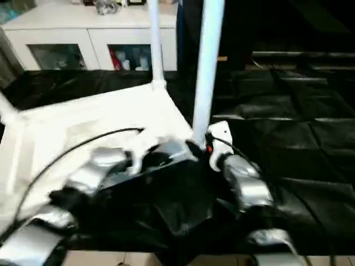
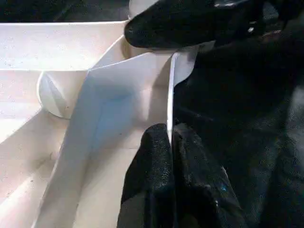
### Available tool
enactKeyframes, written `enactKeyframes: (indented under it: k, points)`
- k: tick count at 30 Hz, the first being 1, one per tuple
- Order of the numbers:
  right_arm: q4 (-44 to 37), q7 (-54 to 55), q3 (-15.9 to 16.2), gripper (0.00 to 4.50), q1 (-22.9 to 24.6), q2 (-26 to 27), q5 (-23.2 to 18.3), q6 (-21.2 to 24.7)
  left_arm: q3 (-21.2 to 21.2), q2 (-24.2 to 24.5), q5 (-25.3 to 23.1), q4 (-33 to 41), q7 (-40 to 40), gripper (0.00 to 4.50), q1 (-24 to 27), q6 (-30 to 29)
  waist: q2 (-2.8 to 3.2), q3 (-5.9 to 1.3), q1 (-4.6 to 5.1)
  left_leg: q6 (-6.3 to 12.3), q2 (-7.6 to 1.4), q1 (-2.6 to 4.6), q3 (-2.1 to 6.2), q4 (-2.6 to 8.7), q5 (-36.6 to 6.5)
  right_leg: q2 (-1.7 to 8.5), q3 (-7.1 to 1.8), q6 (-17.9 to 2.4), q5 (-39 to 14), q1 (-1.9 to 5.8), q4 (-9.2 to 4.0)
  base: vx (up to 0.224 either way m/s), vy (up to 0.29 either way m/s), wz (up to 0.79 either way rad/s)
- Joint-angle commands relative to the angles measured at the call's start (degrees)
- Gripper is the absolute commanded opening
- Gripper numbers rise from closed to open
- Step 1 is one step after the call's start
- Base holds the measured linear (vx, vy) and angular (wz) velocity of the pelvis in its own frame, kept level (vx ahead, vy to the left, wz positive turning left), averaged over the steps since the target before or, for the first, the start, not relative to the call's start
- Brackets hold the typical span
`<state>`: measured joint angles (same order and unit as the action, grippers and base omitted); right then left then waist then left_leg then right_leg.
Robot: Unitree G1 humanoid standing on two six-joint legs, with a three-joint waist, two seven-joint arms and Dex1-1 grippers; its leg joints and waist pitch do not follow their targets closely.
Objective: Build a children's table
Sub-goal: Rotate leg to tighten
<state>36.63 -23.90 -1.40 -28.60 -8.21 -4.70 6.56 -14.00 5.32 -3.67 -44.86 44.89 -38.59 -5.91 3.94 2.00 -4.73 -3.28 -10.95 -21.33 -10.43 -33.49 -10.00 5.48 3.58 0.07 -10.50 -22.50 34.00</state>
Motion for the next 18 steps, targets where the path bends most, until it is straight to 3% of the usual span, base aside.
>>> enactKeyframes:
  k: [1,2,4,7,14,18]
  points:
    - [2.7,-2.0,5.7,3.05,1.3,4.8,2.1,0.7,0.1,-4.1,0.9,-0.3,-4.2,0.0,-1.8,0.2,-1.15,-2.53,0.43,0.55,-1.53,0.91,0.87,4.72,-19.8,3.0,-1.81,-7.6,-25.7,1.57,-5.72,0.0,0.0,0.0]
    - [2.8,-2.6,5.8,3.39,0.9,5.3,1.8,0.2,0.2,-4.3,0.9,-0.3,-3.9,0.0,-1.9,0.3,-1.09,-2.56,0.43,0.67,-1.56,0.9,0.88,4.75,-19.8,3.03,-1.83,-7.5,-25.8,1.56,-5.76,0.0,0.0,0.0]
    - [3.0,-3.7,5.8,3.42,0.3,5.8,1.2,-0.3,0.3,-4.3,1.0,-0.6,-3.3,0.0,-2.2,0.7,-1.1,-2.59,0.42,0.86,-1.55,0.9,0.85,4.81,-19.7,2.91,-1.84,-7.4,-25.1,1.54,-5.78,0.0,0.0,0.0]
    - [2.9,-5.2,5.6,3.88,-0.4,3.9,0.9,-1.2,-0.3,-2.4,0.9,-0.4,0.1,0.0,-1.9,2.9,-1.27,-2.74,0.3,1.46,-1.65,0.71,0.83,4.88,-18.0,2.95,-1.89,-8.1,-22.3,1.81,-5.51,0.0,0.0,0.0]
    - [-0.2,-20.1,7.5,3.92,0.9,-2.4,-0.4,-2.2,-0.8,3.2,2.5,3.3,11.4,0.0,0.6,3.7,-1.53,-3.08,0.02,3.64,-1.79,-0.01,0.64,4.44,-13.5,3.02,-1.82,-10.3,-15.4,2.64,-4.51,0.0,0.0,0.0]
    - [-3.8,-31.9,9.2,3.92,2.6,-8.2,-1.8,-2.0,-1.6,8.9,3.5,6.4,20.3,0.0,2.7,4.1,-1.7,-3.59,-0.26,6.27,-1.86,-0.3,0.38,3.52,-7.6,2.71,-1.69,-13.4,-5.2,2.83,-3.14,0.0,0.0,0.0]
